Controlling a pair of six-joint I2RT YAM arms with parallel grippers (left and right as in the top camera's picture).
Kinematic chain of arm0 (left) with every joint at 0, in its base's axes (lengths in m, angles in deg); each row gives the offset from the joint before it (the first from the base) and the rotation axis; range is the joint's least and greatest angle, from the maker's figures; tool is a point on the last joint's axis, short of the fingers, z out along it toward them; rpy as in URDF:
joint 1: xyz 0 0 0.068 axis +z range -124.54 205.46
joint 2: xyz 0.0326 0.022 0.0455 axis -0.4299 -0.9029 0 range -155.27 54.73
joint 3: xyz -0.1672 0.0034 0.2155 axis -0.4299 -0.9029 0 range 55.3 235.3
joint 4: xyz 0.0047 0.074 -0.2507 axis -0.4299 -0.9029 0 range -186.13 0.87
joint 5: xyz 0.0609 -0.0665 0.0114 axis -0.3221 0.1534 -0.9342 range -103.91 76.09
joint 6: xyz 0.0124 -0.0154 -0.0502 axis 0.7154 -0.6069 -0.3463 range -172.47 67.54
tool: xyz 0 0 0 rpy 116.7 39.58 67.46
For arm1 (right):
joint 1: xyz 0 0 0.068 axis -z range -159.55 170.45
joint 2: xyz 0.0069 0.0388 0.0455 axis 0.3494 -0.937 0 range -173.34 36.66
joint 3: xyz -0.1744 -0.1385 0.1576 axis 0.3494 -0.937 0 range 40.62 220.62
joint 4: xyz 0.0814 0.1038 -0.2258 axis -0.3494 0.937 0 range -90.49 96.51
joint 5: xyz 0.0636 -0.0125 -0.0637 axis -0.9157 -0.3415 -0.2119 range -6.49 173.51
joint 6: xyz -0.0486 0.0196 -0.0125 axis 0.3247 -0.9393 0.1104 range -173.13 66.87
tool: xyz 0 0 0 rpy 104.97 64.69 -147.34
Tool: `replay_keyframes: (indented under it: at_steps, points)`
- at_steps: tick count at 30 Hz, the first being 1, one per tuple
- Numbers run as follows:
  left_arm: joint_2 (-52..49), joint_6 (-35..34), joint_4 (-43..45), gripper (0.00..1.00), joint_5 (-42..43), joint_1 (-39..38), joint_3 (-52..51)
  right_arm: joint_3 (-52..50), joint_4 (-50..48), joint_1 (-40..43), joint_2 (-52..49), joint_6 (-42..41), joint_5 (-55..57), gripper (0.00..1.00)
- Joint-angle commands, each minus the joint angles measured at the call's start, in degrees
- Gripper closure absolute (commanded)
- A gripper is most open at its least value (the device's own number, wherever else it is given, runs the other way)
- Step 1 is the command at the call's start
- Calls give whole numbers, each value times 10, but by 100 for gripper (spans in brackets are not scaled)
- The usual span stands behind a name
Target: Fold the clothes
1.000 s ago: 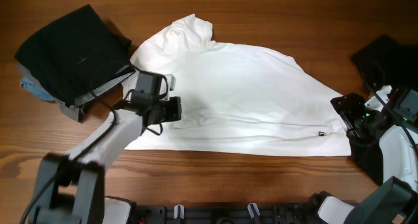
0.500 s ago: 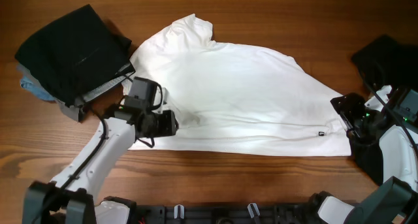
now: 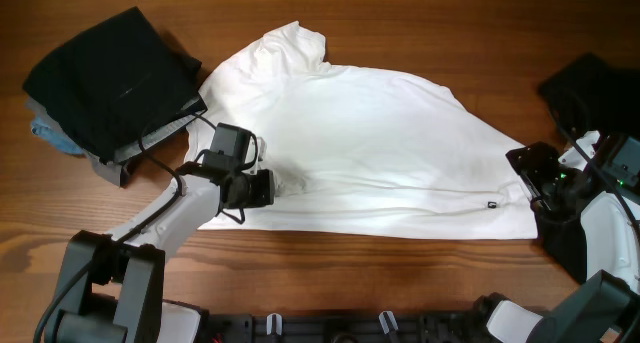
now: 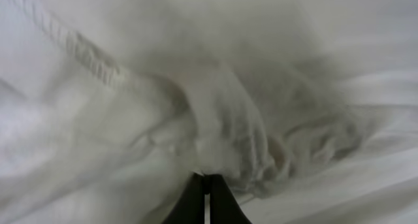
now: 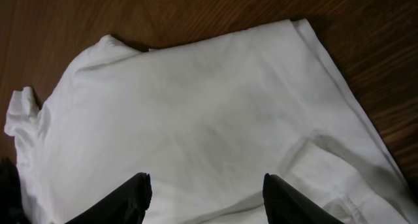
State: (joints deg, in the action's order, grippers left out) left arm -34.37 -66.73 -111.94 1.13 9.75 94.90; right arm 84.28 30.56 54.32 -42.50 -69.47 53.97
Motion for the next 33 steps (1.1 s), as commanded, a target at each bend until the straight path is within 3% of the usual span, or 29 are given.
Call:
replay_keyframes:
  at_steps: [1, 16, 19, 22, 24, 26, 28, 29, 31, 32, 33]
  points:
    - [-2, 1, 34, 96, 23, -2, -3, 5, 0, 1, 5, 12, 2, 40]
    - [-2, 1, 170, 96, 25, -2, -3, 5, 0, 1, 5, 12, 2, 40]
    - [-1, 1, 187, 90, 25, -2, -1, 5, 0, 1, 5, 12, 2, 40]
    - [14, 1, 138, 87, 25, 3, 21, 5, 1, 1, 5, 12, 2, 40]
    - [45, 2, 75, 69, 25, 8, 52, 5, 1, 1, 5, 12, 2, 40]
    - [72, 2, 25, 60, 25, 8, 74, 5, 0, 1, 5, 12, 2, 40]
    - [103, 1, -34, 58, 23, 8, 81, 5, 0, 1, 5, 12, 2, 40]
    - [107, 1, -51, 62, 19, 8, 81, 5, 0, 1, 5, 12, 2, 40]
    - [106, 1, -99, 90, 5, 8, 80, 5, 0, 1, 5, 12, 2, 40]
    - [101, 1, -118, 96, -3, 8, 79, 5, 0, 1, 5, 12, 2, 40]
    - [95, 2, -129, 96, -8, 8, 74, 5, 0, 1, 5, 12, 2, 40]
